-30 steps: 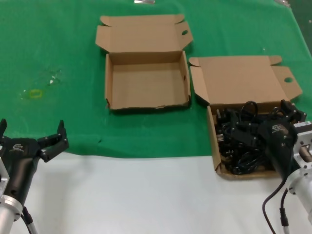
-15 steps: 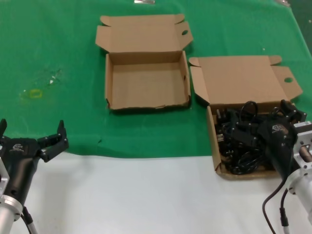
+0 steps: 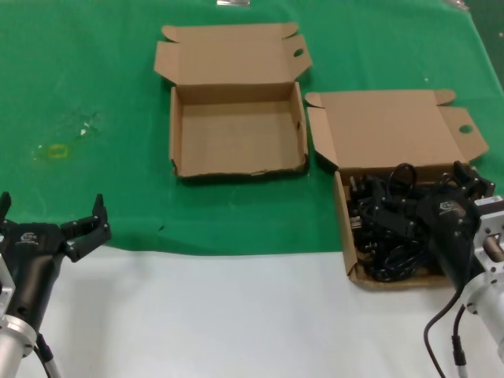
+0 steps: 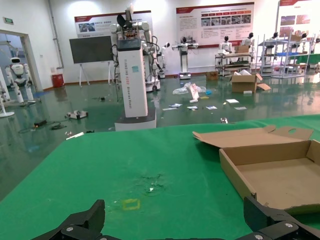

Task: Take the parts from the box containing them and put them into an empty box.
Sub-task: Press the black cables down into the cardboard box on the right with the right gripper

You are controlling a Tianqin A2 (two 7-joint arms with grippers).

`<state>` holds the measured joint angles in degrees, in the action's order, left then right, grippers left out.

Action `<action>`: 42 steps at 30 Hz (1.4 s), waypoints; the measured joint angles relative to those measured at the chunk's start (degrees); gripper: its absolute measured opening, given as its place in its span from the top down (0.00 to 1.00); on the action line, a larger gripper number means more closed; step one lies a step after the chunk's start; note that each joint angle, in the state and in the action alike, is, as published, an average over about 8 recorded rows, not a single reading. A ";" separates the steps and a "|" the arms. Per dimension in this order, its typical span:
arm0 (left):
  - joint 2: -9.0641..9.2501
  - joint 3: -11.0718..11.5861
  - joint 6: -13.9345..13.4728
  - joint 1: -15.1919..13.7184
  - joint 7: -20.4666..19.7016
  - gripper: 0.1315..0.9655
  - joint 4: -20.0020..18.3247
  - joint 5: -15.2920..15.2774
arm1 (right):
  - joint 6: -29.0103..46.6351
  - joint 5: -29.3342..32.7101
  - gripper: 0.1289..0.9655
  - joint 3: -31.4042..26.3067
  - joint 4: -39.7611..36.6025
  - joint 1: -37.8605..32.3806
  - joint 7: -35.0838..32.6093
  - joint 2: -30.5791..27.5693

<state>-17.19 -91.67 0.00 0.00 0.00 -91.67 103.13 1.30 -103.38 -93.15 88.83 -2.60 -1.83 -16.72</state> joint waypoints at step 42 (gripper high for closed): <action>0.00 0.00 0.00 0.00 0.00 0.46 0.00 -0.01 | -6.04 -18.64 0.00 -25.99 6.01 -13.77 1.30 -29.98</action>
<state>-17.19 -91.68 0.00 0.00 0.00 -91.67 103.13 -4.75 -122.02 -119.14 94.84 -16.36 -0.53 -46.70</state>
